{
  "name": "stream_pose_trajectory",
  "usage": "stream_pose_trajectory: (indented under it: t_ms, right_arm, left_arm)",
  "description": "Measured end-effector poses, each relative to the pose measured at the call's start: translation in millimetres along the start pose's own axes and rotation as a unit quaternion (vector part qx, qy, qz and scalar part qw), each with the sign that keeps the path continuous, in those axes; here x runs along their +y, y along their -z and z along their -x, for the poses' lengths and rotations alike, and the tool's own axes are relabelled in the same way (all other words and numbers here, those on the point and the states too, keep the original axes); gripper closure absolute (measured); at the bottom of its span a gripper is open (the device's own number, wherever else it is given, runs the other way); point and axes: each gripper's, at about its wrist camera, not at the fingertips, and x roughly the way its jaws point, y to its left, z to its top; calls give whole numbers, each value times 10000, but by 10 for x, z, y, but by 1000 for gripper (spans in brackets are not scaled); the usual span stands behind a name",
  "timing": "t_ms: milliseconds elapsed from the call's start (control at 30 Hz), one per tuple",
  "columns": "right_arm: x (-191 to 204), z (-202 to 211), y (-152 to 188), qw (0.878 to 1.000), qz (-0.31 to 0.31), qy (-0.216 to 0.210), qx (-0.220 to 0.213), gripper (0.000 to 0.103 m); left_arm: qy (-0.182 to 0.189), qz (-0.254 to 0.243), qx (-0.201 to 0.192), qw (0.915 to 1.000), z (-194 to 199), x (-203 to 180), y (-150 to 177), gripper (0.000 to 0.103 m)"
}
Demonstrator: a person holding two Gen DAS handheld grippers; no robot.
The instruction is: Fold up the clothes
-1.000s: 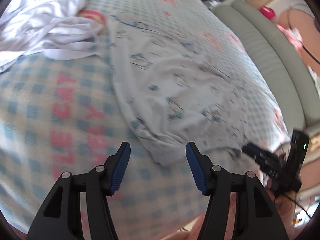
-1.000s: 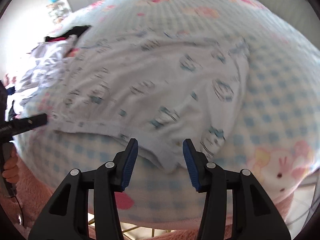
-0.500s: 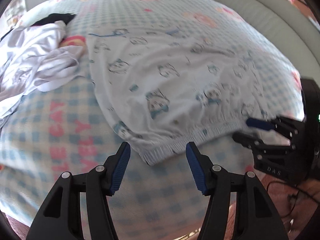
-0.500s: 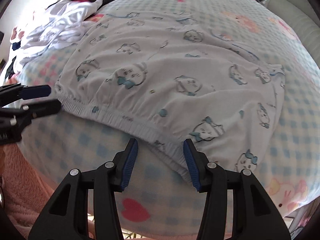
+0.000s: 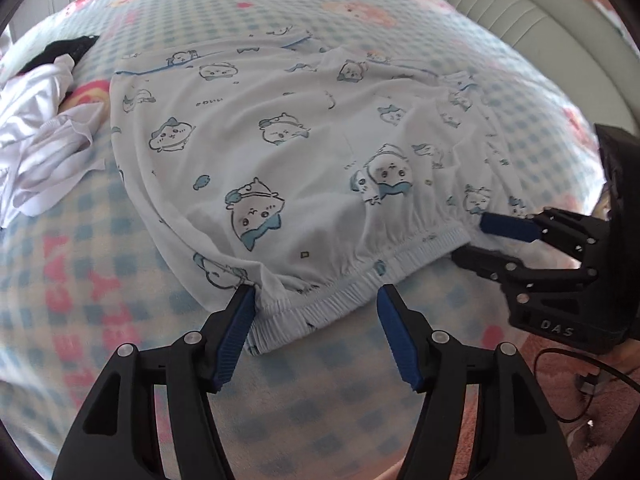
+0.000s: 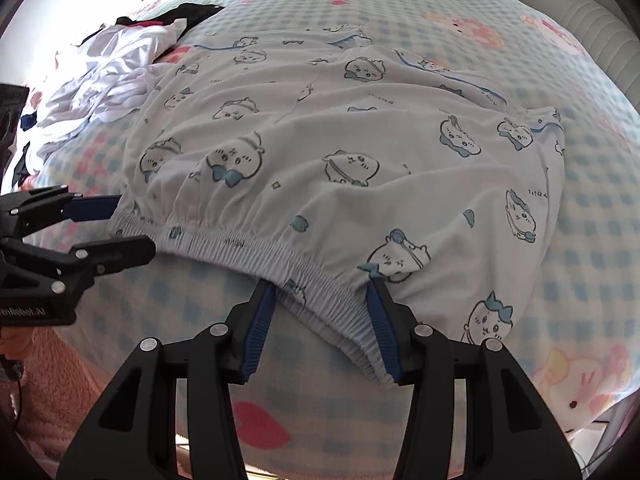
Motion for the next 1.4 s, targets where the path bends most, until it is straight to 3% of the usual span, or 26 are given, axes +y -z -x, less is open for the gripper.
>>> stream_pose_trajectory:
  t_ms: [100, 233, 500, 567, 800, 933, 1067, 1133, 1200, 1400]
  right_arm:
    - [-40, -4, 10, 9998, -168, -61, -36, 55]
    - [-93, -9, 23, 9991, -392, -142, -83, 55]
    - [-122, 90, 32, 9978, -578, -147, -279, 57]
    - [-116, 89, 29, 9979, -557, -174, -275, 57]
    - [-115, 29, 24, 9972, -541, -467, -209, 63]
    - [-2, -24, -16, 9986, -232, -422, -201, 59]
    - [-38, -96, -80, 9989, -272, -289, -238, 63]
    - [-100, -48, -98, 9983, -414, -197, -348, 79]
    - [-143, 14, -102, 9977, -470, -44, -480, 85]
    - [-339, 134, -78, 9945, -758, 53, -727, 91]
  left_arm:
    - [-523, 94, 271, 9982, -18, 2, -27, 38]
    - [-1018, 301, -49, 9943, 169, 19, -25, 38]
    - [-88, 24, -574, 9983, 366, 29, -69, 40]
    - [214, -154, -480, 9985, 287, -42, -78, 39]
    - [-161, -987, -144, 9949, -46, -387, -26, 38]
    - [-258, -893, -178, 9955, -95, -378, -35, 39]
    - [-403, -683, -142, 9967, -123, -331, -62, 65]
    - [-239, -481, -159, 9984, -81, -268, -102, 70]
    - [-130, -366, -246, 9989, -18, -239, -143, 78]
    - [69, -408, -480, 9980, 120, -319, -280, 84]
